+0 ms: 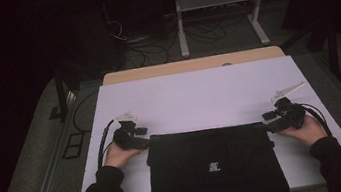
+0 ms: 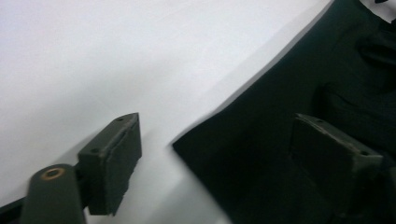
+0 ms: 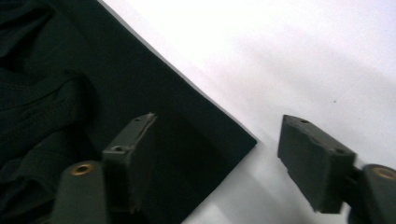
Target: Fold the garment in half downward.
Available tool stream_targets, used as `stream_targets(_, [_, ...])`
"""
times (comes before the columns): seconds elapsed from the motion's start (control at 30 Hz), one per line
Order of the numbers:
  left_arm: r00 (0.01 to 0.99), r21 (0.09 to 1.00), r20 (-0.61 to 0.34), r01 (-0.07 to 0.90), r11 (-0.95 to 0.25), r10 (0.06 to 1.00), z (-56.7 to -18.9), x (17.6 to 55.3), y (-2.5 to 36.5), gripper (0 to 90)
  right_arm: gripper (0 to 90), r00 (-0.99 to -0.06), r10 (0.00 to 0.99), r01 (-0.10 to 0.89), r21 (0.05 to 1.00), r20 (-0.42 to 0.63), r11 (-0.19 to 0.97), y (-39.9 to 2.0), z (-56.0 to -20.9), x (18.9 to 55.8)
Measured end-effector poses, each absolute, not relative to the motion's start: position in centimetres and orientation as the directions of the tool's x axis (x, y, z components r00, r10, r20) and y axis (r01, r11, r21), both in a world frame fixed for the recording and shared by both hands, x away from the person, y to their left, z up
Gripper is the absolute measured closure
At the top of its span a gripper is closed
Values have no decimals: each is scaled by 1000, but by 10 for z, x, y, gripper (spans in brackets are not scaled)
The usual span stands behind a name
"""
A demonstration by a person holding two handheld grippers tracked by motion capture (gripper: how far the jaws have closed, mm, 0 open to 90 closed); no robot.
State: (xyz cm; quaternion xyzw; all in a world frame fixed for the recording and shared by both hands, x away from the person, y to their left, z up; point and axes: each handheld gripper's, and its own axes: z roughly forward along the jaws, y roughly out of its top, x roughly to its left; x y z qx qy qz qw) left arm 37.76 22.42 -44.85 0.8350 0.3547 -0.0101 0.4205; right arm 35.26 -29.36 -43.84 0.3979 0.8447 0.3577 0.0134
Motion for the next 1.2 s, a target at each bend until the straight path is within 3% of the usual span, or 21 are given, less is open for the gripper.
stream_targets(0.43, [784,702,-309,570,-426,538,-451,378,223,429,579,-678,695,666,599,237,445,-291,-443,355])
stream_targets(0.77, [824,680,-228,516,-522,518,-448,370,209,806,831,-664,696,692,578,273,433,-292,-444,355])
stream_targets(1.0, [819,678,-170,501,-538,548,-438,365,206,838,852,-649,706,703,578,283,415,-293,-442,354])
stream_targets(1.2, [801,673,-78,482,-562,594,-430,363,204,844,859,-652,723,673,615,231,411,-289,-434,350])
